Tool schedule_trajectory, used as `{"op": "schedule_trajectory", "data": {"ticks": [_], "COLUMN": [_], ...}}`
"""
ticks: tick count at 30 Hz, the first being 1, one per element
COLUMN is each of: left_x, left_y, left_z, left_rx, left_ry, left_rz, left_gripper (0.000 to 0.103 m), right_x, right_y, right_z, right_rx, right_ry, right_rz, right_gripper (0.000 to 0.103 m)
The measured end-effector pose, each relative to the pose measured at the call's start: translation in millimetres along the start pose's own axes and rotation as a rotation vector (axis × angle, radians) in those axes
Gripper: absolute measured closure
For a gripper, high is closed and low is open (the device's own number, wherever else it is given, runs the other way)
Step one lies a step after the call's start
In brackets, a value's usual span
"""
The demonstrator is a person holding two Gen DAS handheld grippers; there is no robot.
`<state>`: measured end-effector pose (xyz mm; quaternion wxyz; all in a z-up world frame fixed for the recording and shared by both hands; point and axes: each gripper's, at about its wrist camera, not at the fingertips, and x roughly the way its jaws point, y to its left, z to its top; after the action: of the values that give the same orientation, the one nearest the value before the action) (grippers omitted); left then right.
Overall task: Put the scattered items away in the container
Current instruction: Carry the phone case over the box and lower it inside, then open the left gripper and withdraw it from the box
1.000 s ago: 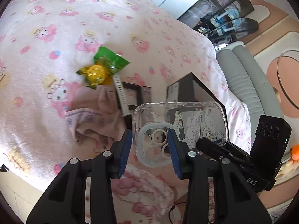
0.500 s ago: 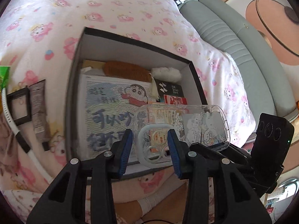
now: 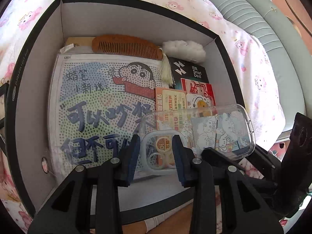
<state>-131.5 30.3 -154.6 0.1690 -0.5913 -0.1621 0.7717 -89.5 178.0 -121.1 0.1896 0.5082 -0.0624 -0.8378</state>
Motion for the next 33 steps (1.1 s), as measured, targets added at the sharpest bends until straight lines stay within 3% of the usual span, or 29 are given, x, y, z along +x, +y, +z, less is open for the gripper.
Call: {"op": "schedule_trajectory", "data": {"ticks": [4, 7, 11, 14, 18, 22, 27, 31, 33], "left_x": [6.7, 8.1, -2.9, -11.2, -3.7, 12.9, -7.0, -1.1, 3.2], "left_y": [1.8, 0.1, -0.6, 6.0, 7.1, -3.7, 1.7, -1.7, -7.3], "left_z": [0.4, -0.2, -0.3, 2.1, 1.0, -0.5, -3.3, -0.8, -0.5], "left_rx": [0.004, 0.013, 0.012, -0.027, -0.035, -0.029, -0.06, -0.033, -0.028], "left_ry": [0.032, 0.047, 0.016, -0.012, 0.02, 0.072, 0.011, 0.04, 0.049], "left_rz": [-0.003, 0.01, 0.017, 0.034, 0.039, -0.016, 0.017, 0.033, 0.003], "left_gripper": [0.065, 0.067, 0.069, 0.069, 0.069, 0.068, 0.067, 0.067, 0.064], "right_x": [-18.7, -36.7, -56.8, -55.8, -45.9, -33.0, -34.0, -37.0, -34.9], "right_y": [-12.6, -22.4, -33.7, -37.3, -28.0, -19.4, -23.8, -28.7, -30.8], "right_z": [1.9, 1.7, 5.3, 12.5, 15.6, 10.9, 5.8, 3.8, 4.0], "right_rx": [0.038, 0.047, 0.057, 0.058, 0.026, 0.003, 0.026, 0.036, 0.045], "right_ry": [-0.028, -0.071, -0.156, -0.152, -0.123, -0.091, -0.092, -0.104, -0.096], "right_rz": [-0.029, -0.088, -0.059, -0.084, -0.089, -0.13, -0.158, -0.187, -0.182], "right_gripper": [0.058, 0.058, 0.058, 0.058, 0.058, 0.058, 0.058, 0.058, 0.058]}}
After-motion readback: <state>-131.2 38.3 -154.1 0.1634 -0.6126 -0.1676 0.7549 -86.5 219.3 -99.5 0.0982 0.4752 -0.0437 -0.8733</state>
